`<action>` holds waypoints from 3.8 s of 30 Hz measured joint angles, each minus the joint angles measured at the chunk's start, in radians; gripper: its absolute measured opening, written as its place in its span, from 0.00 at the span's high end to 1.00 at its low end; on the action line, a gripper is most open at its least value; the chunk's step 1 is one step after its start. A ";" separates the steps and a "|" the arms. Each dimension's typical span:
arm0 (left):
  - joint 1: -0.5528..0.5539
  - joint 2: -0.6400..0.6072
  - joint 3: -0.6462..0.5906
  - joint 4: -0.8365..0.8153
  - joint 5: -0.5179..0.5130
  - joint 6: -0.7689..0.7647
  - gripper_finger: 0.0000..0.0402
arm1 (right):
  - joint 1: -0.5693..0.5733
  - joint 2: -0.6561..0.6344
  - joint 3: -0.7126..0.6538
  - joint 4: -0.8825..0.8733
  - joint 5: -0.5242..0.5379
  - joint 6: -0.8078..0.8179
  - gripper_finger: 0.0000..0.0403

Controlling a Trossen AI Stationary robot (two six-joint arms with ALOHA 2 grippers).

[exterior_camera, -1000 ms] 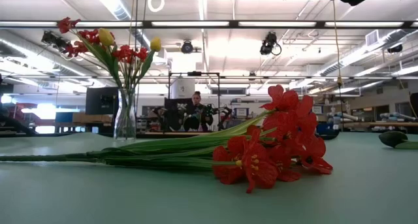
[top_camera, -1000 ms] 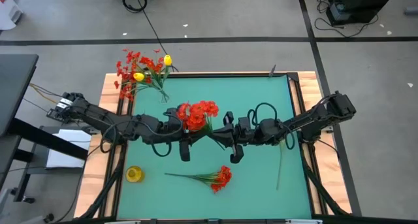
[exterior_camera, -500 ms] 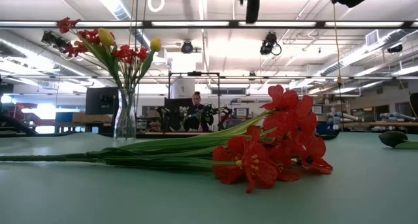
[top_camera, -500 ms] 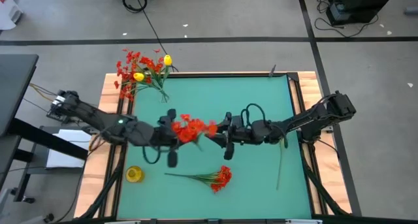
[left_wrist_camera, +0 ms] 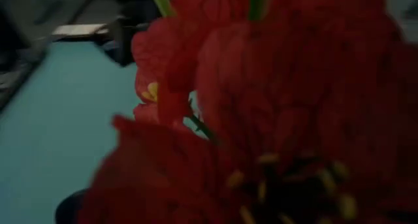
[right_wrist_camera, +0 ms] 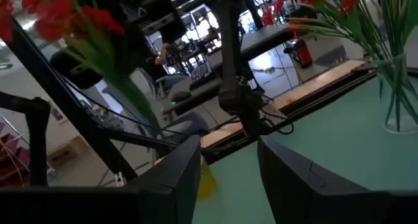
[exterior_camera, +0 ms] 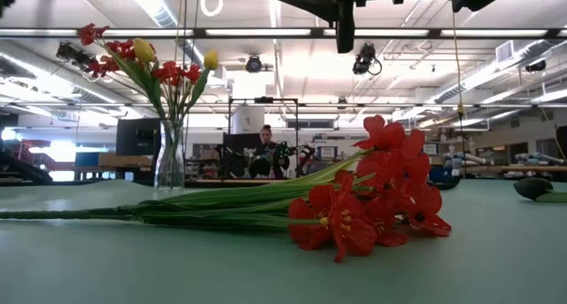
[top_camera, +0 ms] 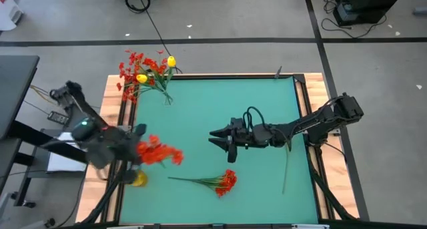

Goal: Sort flowers into vase by color
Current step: Put the top red flowers into the yellow vase, then put the black flower into the yellow vase

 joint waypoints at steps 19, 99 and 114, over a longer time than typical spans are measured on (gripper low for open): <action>-0.497 -0.166 -0.007 -0.316 -0.030 -0.227 0.98 | 0.013 0.000 -0.001 -0.105 0.071 0.208 0.60; -0.675 -0.263 -0.284 -0.457 -0.081 -0.797 0.38 | 0.009 0.000 -0.001 -0.560 0.043 0.668 0.48; -0.647 -0.261 0.028 -0.832 -0.063 -1.135 0.48 | 0.047 -0.002 0.000 -1.175 -0.224 1.167 0.50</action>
